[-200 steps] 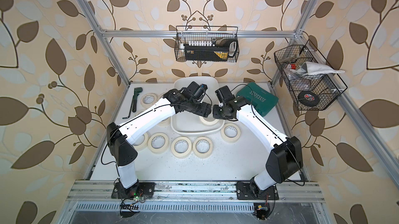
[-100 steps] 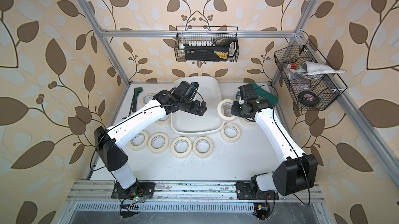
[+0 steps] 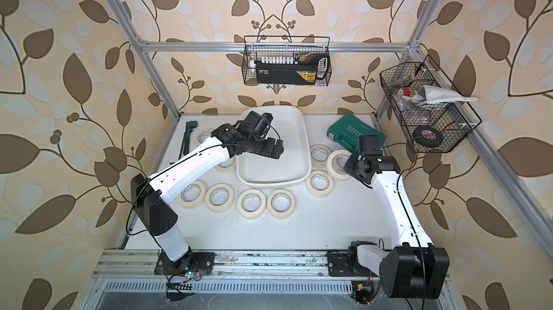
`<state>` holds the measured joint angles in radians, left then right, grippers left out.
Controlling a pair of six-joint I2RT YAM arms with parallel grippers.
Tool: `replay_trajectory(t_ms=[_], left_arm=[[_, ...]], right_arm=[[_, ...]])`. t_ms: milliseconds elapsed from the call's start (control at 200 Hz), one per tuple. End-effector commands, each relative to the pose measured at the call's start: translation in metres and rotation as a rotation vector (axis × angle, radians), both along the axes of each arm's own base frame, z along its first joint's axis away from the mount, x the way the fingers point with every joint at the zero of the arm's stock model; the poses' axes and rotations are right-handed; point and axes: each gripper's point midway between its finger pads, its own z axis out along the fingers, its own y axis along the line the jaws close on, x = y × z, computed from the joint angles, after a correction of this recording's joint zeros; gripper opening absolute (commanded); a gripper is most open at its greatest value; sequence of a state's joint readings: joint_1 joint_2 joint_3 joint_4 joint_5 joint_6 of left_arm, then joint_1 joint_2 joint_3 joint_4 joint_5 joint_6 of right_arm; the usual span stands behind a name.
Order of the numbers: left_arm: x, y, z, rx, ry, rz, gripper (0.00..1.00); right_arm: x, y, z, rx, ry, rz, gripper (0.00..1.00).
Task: Take out the art tape in the storage box
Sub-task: Place the art tape at the center of the board.
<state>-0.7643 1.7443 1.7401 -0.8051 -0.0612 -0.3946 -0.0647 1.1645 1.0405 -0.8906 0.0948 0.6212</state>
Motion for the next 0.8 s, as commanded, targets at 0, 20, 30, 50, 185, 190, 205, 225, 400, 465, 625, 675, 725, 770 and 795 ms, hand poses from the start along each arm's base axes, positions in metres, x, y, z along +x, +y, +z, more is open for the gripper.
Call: replay_trajectory(t_ms=[0, 20, 30, 50, 185, 190, 205, 225, 400, 465, 625, 675, 725, 770, 795], left_arm=[[0.005, 0.009, -0.002, 0.003, 0.007, 0.035, 0.99], [0.005, 0.009, -0.003, 0.003, 0.007, 0.038, 0.99], [0.005, 0.009, -0.003, 0.003, 0.007, 0.038, 0.99], [0.006, 0.010, -0.004, 0.003, 0.010, 0.041, 0.99], [0.007, 0.010, -0.008, 0.002, 0.020, 0.045, 0.99], [0.007, 0.010, -0.008, 0.003, 0.020, 0.045, 0.99], [0.007, 0.010, -0.008, 0.002, 0.021, 0.044, 0.99], [0.007, 0.010, -0.008, 0.002, 0.021, 0.046, 0.99], [0.006, 0.012, -0.012, 0.013, 0.029, 0.049, 0.99], [0.006, 0.013, -0.014, 0.014, 0.033, 0.052, 0.99], [0.006, 0.015, -0.017, 0.020, 0.039, 0.059, 0.99], [0.006, 0.016, -0.018, 0.022, 0.041, 0.059, 0.99], [0.006, 0.016, -0.019, 0.022, 0.042, 0.060, 0.99], [0.006, 0.017, -0.019, 0.023, 0.043, 0.060, 0.99], [0.006, 0.017, -0.020, 0.023, 0.045, 0.060, 0.99]], right_arm=[[-0.031, -0.030, -0.011, -0.034, 0.032, -0.292, 0.00], [-0.034, -0.031, -0.015, -0.030, 0.040, -0.307, 0.00], [-0.036, -0.030, -0.017, -0.028, 0.043, -0.309, 0.00], [-0.038, -0.030, -0.021, -0.014, 0.043, -0.335, 0.00], [-0.053, -0.029, -0.050, 0.039, 0.071, -0.416, 0.00], [-0.053, -0.028, -0.051, 0.040, 0.072, -0.416, 0.00], [-0.053, -0.028, -0.054, 0.044, 0.073, -0.416, 0.00], [-0.053, -0.028, -0.057, 0.047, 0.074, -0.416, 0.00], [-0.051, -0.026, -0.084, 0.058, 0.129, -0.404, 0.00], [-0.048, -0.024, -0.092, 0.060, 0.149, -0.386, 0.00], [-0.041, -0.020, -0.111, 0.081, 0.178, -0.347, 0.00], [-0.039, -0.020, -0.114, 0.082, 0.178, -0.345, 0.00], [-0.038, -0.020, -0.116, 0.079, 0.180, -0.347, 0.00], [-0.038, -0.022, -0.118, 0.069, 0.185, -0.353, 0.00], [-0.039, -0.024, -0.118, 0.062, 0.188, -0.357, 0.00]])
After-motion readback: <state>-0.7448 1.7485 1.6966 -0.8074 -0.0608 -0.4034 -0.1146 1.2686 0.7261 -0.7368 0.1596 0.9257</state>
